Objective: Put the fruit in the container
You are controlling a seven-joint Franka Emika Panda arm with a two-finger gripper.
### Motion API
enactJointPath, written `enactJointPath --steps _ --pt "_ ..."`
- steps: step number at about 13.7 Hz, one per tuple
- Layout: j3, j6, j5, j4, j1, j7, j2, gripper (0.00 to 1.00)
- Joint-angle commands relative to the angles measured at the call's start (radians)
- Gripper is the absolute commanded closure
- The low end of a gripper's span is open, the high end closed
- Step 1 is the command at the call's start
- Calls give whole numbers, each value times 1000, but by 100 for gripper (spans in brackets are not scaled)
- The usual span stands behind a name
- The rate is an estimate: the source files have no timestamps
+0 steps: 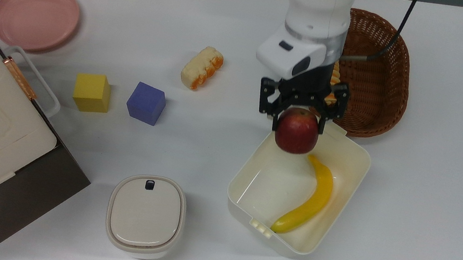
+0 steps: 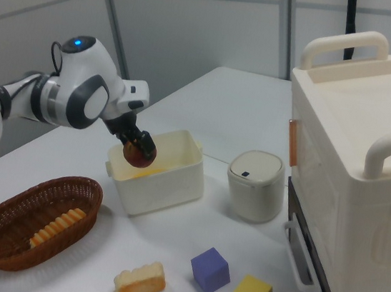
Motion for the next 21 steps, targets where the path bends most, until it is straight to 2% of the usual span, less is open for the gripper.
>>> enactJointPath --steps 1,7,8,10,13,16,18,21 --pt "-6 45 -18 7 18 30 23 0" --pt "-17 30 -24 7 20 31 0 0" --pt "-20 6 -31 -2 11 27 -35 0" --pt "-40 -159 -68 -15 -9 -43 -89 0" --pt "-41 -448 -76 -27 -64 -99 -179 0" --pt "-40 -565 -62 -79 -124 -218 -267 0" --pt "-37 -617 -54 -88 -167 -251 -313 0" --pt "-26 -697 -1 -88 -259 -282 -371 0"
